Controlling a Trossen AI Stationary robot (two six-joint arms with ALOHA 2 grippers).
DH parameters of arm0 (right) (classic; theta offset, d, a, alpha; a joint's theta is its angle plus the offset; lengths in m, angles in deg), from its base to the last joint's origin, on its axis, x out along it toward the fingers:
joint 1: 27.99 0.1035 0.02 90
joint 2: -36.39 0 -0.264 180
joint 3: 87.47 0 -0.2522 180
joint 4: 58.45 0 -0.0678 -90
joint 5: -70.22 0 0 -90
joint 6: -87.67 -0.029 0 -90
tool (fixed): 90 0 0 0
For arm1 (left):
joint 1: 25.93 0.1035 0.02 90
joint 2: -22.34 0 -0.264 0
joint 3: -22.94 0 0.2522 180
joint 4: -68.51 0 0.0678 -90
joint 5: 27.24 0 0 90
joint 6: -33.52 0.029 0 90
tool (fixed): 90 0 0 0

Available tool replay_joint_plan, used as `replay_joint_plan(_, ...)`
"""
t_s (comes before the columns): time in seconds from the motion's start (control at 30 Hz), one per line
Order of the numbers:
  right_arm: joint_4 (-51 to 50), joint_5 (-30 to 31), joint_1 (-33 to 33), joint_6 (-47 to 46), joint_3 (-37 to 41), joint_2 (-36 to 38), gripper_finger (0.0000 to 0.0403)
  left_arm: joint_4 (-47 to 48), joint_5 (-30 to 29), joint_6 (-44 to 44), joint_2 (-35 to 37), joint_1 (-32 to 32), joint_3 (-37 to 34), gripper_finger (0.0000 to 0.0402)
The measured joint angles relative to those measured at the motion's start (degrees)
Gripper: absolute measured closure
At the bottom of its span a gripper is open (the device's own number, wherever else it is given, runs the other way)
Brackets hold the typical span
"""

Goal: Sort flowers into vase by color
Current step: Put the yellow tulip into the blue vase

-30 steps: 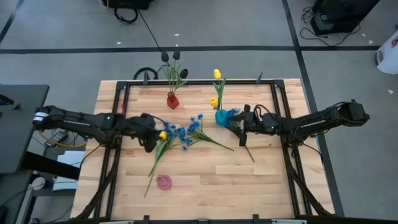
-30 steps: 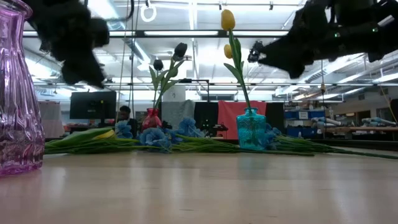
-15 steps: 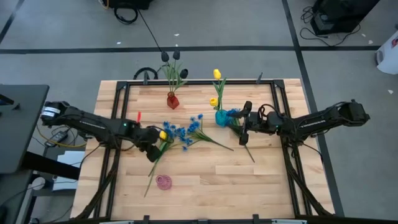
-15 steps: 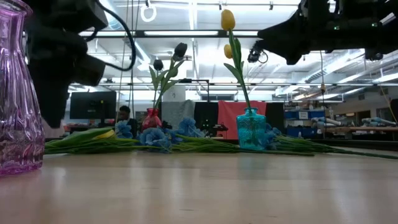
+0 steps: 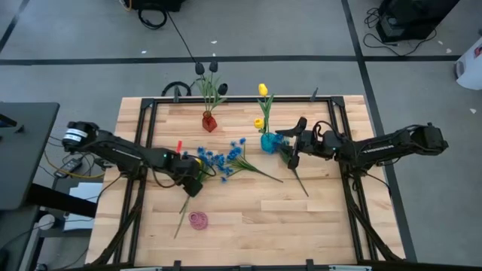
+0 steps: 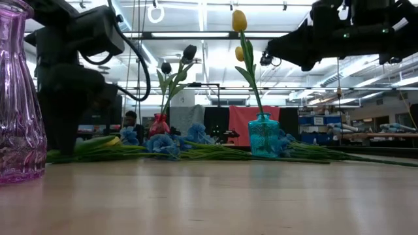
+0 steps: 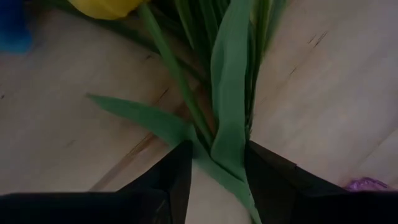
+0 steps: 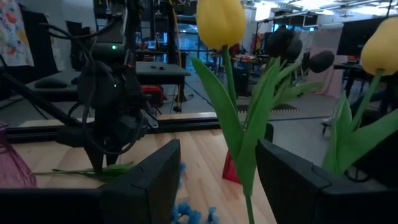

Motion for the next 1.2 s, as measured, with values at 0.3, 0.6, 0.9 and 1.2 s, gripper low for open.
replay_joint_plan(0.3, -1.3, 0.0, -0.3, -0.1, 0.0, 0.0, 0.0185, -0.6, -0.1, 0.5, -0.6, -0.1, 0.0, 0.0267)
replay_joint_plan(0.6, -1.3, 0.0, -0.3, -1.6, 0.0, 0.0, 0.0185, -1.9, -2.7, 4.3, -0.7, -0.1, 0.0, 0.0337)
replay_joint_plan(0.9, -1.3, 0.0, -0.3, -1.6, 0.0, 0.0, 0.0185, 2.4, -2.6, 8.2, -0.1, 0.4, 4.0, 0.0374)
replay_joint_plan(1.2, -1.5, 0.0, -0.3, -1.6, 0.0, 0.0, 0.0185, 24.3, -10.5, 16.2, 0.7, 1.7, 20.1, 0.037)
